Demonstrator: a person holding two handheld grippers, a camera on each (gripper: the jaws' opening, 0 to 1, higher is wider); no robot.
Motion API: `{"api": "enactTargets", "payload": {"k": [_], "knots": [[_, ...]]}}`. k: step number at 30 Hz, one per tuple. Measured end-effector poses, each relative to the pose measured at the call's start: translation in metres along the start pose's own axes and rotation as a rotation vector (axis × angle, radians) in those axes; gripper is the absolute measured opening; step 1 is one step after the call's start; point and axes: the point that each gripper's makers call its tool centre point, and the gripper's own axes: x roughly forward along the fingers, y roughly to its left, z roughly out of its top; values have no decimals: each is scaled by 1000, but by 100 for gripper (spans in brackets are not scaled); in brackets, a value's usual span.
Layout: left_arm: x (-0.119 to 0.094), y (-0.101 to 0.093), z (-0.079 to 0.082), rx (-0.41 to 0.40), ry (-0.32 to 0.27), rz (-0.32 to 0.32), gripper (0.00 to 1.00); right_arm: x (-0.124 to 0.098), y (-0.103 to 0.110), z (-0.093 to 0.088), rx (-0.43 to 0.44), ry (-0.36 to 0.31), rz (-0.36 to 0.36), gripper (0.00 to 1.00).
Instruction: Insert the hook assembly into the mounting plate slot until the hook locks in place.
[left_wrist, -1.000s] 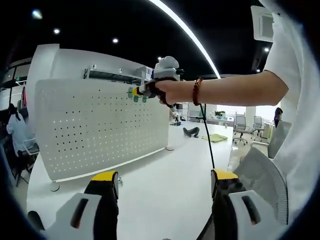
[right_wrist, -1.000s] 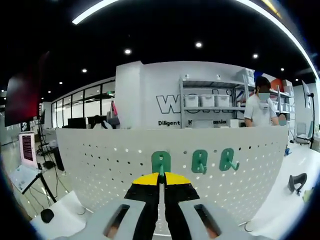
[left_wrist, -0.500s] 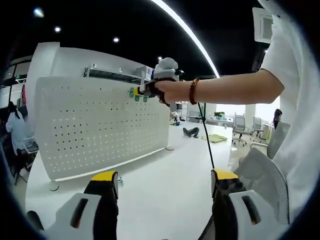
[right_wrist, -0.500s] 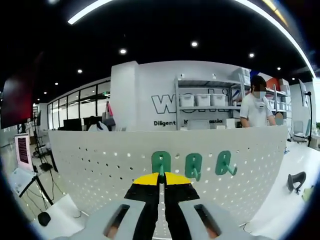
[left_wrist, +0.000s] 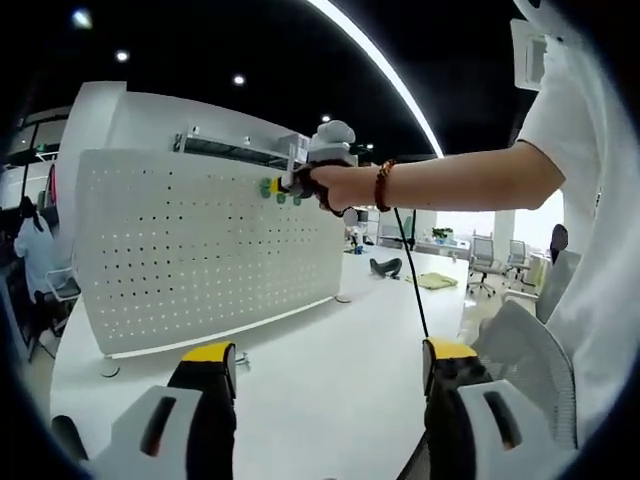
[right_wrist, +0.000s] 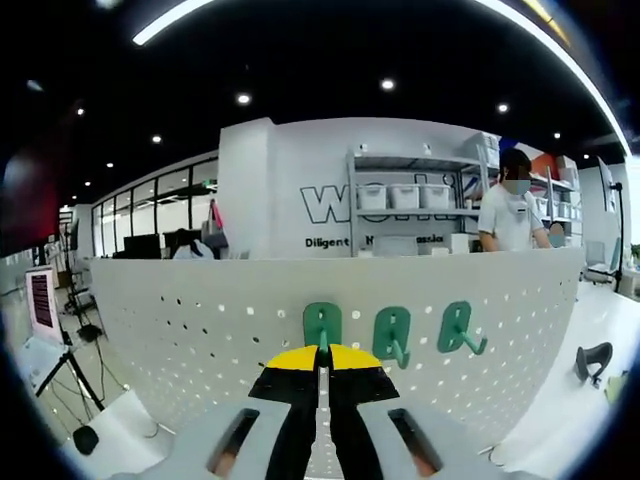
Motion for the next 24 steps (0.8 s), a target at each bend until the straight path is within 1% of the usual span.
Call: {"api": "enactTargets", "payload": {"k": [3,5,7,9,11,15,17,22,24], "knots": [[1,1,0,-3,-2,1,78,1,-1,-1,-8,5,1,1],[1,2,0,-2,-2,2,78,1,0,0,17,-4,10,1],[1,3,0,-6,-3,5,77,2,0,-1,-5,2,4,1],[2,3,-1,-5,-1,5,76,3,3,1,14,-9,20,1],[3,2,-1,-9,-2,0,77,4,3,1,-4,-2,8,1],[2,4,-1,-9,-1,8,76,6,2,-2,18,13,-10,1],[1,5,0,-11,-8,12,76,6,5,-4,18,14,-12,1],[0,7,-1,-9,-2,17,76,6,4,-4,28,15,-22,1],[0,7,-1,-12,0,18,76,6,5,-4,-11,17,-32,1]]}}
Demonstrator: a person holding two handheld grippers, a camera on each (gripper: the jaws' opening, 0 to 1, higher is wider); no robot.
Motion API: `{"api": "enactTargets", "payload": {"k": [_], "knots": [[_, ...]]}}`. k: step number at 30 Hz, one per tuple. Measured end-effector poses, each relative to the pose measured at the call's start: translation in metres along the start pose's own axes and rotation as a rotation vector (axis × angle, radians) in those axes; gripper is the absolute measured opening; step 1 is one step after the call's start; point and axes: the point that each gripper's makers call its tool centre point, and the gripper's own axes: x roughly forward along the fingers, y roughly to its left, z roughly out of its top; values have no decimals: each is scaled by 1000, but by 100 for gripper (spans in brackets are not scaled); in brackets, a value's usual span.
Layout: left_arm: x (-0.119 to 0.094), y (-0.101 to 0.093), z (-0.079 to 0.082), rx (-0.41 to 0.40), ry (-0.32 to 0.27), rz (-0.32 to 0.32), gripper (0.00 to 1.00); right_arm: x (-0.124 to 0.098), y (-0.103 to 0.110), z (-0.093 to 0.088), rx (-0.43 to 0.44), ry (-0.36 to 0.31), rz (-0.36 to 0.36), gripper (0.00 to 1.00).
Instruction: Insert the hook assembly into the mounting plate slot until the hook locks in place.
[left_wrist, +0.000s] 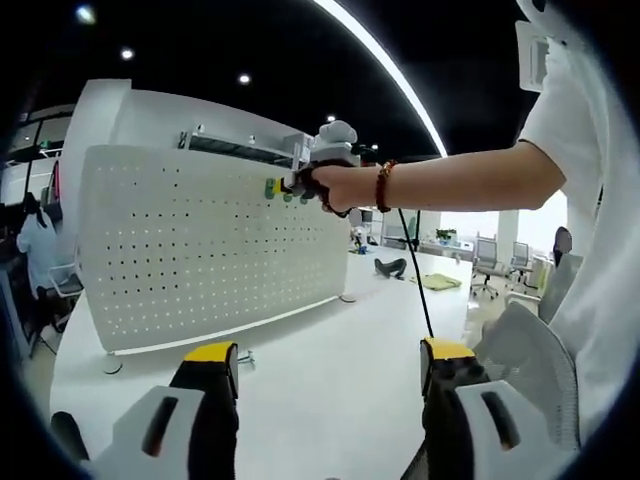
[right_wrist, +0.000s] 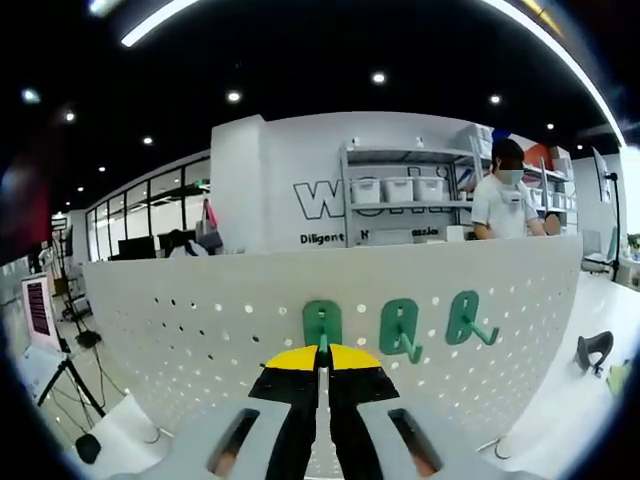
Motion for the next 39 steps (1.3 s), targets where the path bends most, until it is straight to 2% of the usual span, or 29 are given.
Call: {"api": "enactTargets", "payload": {"k": [3,6,10,13,15,16,18,22,25,26,29,30,33,37,39], "knots": [[0,0,1,4,-2,-1,76,-1,0,-2,-68,10,-17,1],[0,0,1,1,-5,0,75,2,2,-3,-46,5,-6,1],[0,-3,5,-10,-20,-9,75,1,2,-3,-88,4,2,2],[0,-2,8,-7,-32,0,75,1,3,-3,-79,9,13,2],[-1,-2,16,-1,-71,9,73,1,2,-3,-63,8,20,2],[-2,-4,23,-30,-115,5,73,0,1,-4,-67,7,23,2],[-4,-7,32,-74,-164,-11,72,-2,0,-3,-63,5,27,2],[-8,-7,33,-81,-160,2,68,-6,0,-5,-53,2,36,2],[-10,-12,36,-119,-183,-11,67,-10,1,-7,-57,2,49,1],[-12,-18,45,-139,-240,-34,66,-12,1,-8,-57,3,52,1],[-19,-22,63,-177,-342,-34,70,-17,-1,-10,-52,0,54,1],[-21,-21,66,-179,-360,-24,70,-19,-3,-10,-51,-1,53,1],[-24,-24,73,-157,-382,-13,70,-26,-10,-12,-20,-10,47,1],[-24,-30,76,-142,-376,-22,79,-35,-16,-16,-14,-12,45,0],[-24,-32,75,-89,-364,-11,78,-40,-18,-17,-9,-16,45,0]]}}
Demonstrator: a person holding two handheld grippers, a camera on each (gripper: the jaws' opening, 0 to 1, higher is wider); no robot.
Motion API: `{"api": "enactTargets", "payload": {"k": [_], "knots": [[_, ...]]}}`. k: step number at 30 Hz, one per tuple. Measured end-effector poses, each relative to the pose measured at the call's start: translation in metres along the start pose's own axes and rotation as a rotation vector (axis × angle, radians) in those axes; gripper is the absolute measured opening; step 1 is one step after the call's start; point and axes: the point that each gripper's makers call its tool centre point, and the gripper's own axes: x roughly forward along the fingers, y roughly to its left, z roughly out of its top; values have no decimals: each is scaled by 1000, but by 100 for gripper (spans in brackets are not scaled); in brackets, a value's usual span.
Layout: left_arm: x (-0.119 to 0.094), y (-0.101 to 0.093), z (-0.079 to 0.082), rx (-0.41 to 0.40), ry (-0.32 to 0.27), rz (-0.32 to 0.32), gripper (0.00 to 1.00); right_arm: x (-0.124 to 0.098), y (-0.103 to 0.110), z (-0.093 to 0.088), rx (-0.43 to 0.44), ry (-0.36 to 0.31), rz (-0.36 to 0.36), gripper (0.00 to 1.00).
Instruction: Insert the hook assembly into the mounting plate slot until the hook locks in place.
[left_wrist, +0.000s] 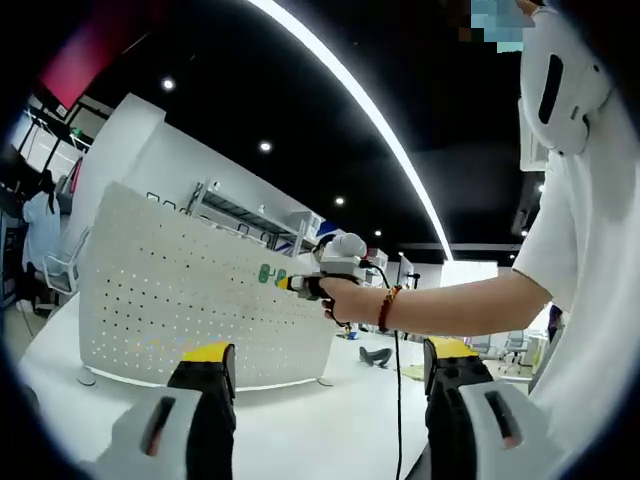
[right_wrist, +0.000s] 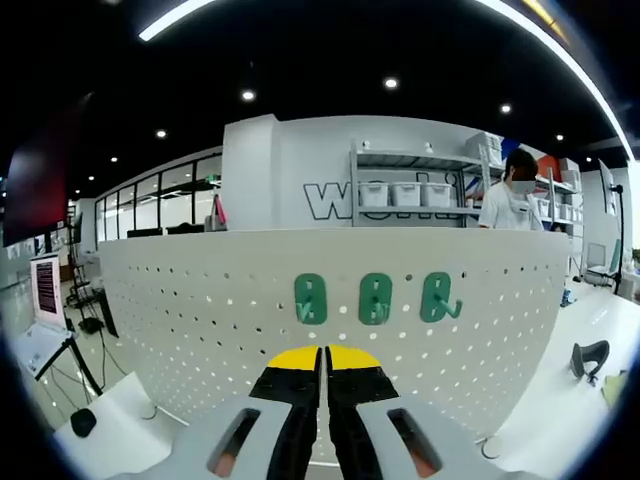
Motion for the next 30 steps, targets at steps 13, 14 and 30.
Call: {"api": "enactTargets", "payload": {"k": [13,14,30], "knots": [[7,-11,3,-44,-26,30,94,-28,10,-26,44,21,58,0],[8,-10,2,-45,-18,46,95,-31,11,-30,47,24,62,0],[17,-27,-12,5,55,35,98,-59,27,-62,74,82,204,11]]}}
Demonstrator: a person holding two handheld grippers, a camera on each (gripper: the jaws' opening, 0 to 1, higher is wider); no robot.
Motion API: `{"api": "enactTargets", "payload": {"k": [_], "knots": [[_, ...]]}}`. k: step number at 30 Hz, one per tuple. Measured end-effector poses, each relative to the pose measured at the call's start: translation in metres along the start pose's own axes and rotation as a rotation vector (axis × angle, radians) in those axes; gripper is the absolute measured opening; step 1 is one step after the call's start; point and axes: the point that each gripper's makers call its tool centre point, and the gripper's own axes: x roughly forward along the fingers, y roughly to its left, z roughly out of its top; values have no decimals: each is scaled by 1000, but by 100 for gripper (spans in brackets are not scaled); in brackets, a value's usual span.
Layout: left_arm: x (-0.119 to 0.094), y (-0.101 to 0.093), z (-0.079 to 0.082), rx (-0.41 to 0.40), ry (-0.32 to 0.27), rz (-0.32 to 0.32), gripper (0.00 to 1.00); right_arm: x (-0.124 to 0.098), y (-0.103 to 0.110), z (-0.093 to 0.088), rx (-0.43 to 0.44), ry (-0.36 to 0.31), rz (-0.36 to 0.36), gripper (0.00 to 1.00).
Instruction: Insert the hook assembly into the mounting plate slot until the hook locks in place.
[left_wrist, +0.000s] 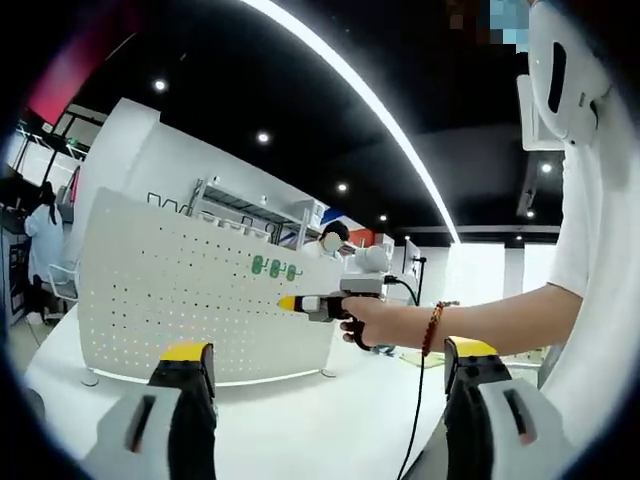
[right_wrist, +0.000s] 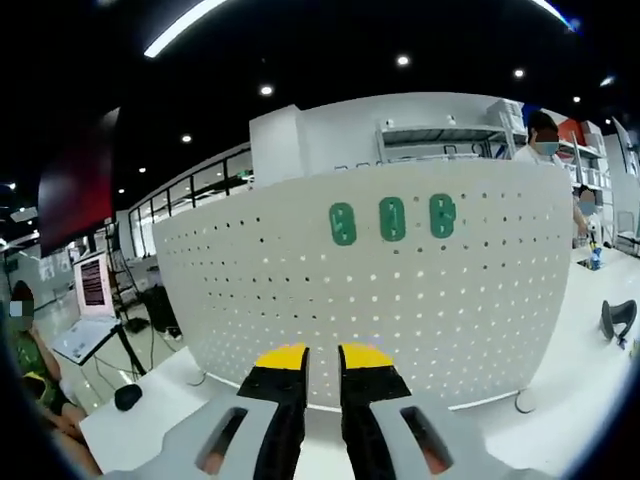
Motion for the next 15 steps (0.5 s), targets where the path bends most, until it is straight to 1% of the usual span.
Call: {"api": "enactTargets", "payload": {"k": [2,5,10,12,15], "knots": [[1,-2,-1,-18,1,-1,98,-3,1,-7,14,17,8,12],[3,-7,-5,2,19,3,99,-7,1,-15,21,31,18,12],[4,-11,-12,7,49,9,99,-8,6,-29,21,62,48,14],[4,-11,-13,23,62,19,98,-8,8,-33,30,68,54,14],[3,-9,-13,14,59,30,99,-7,10,-42,35,81,61,14]]}}
